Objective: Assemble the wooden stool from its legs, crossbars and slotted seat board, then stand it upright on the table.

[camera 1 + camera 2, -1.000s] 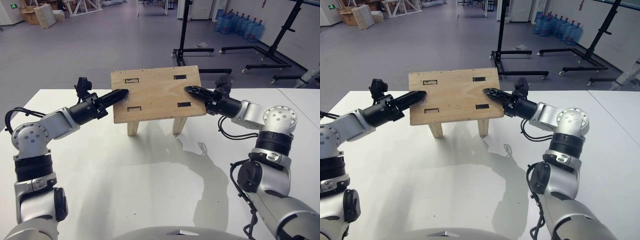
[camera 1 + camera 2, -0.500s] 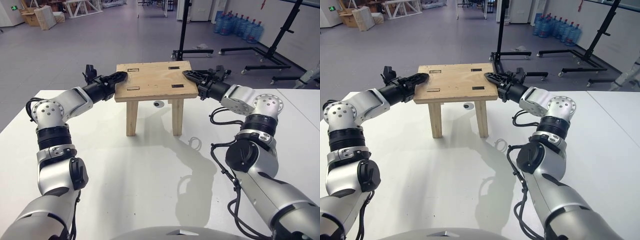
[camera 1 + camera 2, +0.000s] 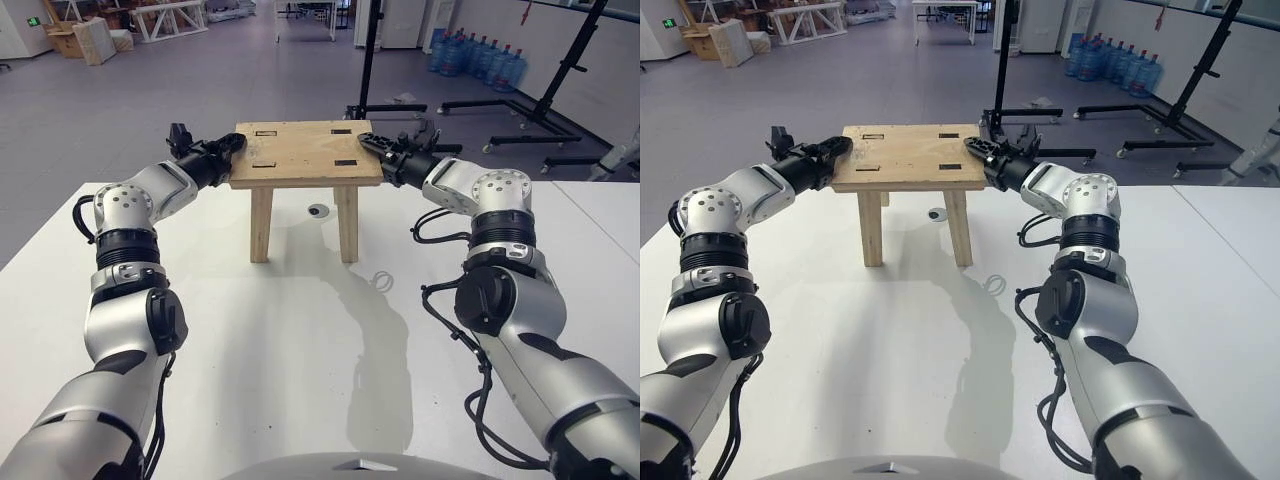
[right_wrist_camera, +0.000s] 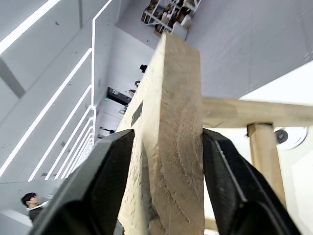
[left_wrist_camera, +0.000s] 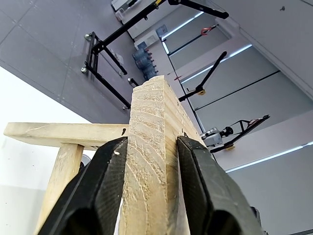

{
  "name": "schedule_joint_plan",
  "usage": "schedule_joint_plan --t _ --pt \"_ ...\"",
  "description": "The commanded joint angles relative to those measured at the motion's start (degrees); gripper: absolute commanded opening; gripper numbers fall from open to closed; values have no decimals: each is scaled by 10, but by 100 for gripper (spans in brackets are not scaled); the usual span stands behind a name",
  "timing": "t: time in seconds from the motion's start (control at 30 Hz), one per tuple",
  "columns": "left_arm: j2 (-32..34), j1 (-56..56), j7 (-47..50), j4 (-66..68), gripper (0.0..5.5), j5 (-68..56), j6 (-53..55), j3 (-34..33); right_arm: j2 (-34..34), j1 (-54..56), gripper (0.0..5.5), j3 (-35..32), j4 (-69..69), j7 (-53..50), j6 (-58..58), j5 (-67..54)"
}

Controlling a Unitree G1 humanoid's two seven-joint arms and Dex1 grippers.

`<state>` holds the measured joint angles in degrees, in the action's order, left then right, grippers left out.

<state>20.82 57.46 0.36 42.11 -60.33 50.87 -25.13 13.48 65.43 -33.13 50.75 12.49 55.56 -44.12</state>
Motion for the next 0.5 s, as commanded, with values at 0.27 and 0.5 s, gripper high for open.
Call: schedule_joint_plan --t 0.27,0.5 --pt "-101 -27 -31 128 154 96 4 52 -49 -5 289 60 83 5 0 56" --pt "-106 2 -56 190 202 122 -30 44 -51 9 289 77 106 17 -35 78"
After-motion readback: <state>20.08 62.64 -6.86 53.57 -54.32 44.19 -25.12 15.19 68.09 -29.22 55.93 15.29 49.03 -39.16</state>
